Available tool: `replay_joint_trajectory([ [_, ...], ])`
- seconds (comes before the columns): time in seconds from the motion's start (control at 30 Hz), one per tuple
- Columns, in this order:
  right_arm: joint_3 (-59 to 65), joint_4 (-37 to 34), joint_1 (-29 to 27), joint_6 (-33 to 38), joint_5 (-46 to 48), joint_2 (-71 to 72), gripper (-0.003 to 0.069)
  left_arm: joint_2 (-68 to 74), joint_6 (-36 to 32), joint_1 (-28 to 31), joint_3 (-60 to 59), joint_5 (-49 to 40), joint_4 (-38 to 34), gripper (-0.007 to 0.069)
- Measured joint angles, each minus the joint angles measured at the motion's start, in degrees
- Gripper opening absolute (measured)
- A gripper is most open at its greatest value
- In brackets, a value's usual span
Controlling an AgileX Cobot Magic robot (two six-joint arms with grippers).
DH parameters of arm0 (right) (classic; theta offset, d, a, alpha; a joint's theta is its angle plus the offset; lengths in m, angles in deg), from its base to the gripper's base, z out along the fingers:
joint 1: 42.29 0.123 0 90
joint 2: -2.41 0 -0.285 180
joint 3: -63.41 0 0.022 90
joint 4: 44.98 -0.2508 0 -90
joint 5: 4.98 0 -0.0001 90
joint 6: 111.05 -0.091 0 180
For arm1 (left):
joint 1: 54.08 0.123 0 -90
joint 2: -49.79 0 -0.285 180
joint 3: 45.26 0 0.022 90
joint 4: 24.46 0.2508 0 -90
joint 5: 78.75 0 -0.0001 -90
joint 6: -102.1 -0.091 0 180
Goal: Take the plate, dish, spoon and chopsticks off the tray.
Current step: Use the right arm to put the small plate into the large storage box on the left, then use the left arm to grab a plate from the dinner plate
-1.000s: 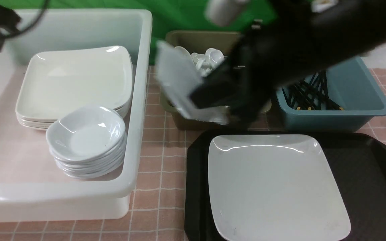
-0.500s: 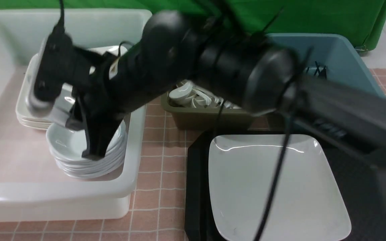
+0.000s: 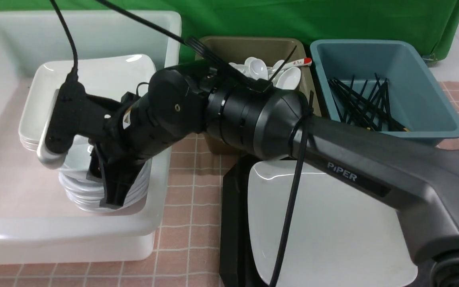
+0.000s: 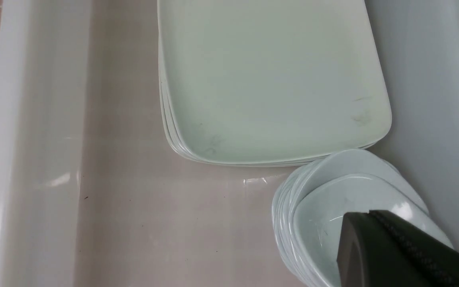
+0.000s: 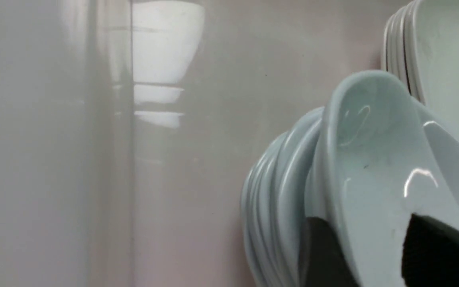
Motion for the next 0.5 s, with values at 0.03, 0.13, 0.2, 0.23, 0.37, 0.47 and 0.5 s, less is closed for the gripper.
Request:
replay_joint_trajectory([
  [0.03,0.00,0.00,0.00,-0.86,0.71,0.89,0.0398,0.00,0.00,0.00,0.00,0.00,0.00,0.0003],
  [0.13,0.00,0.14,-0.05,-3.78,4.28,4.62,0.0426,0.00,0.00,0.00,0.00,0.00,0.00,0.0003],
  [0.2,-0.04,0.28,-0.05,-6.22,8.12,6.63,0.0425,0.00,0.00,0.00,0.00,0.00,0.00,0.0003],
  [0.23,-0.11,2.08,-0.05,-9.32,13.64,9.90,0.0396,0.00,0.00,0.00,0.00,0.00,0.00,0.0003],
  [0.37,-0.22,9.01,-0.05,-13.85,25.77,15.79,0.0239,0.00,0.00,0.00,0.00,0.00,-0.26,0.0003],
  [0.47,0.85,18.74,-0.41,-22.93,32.21,23.16,0.0047,0.00,-0.08,0.00,-0.05,0.00,-2.45,0.0003],
  [0.5,1.64,20.45,-0.76,-24.80,32.23,25.14,0.0030,0.00,-0.25,0.00,-0.19,0.00,-3.89,0.0004],
])
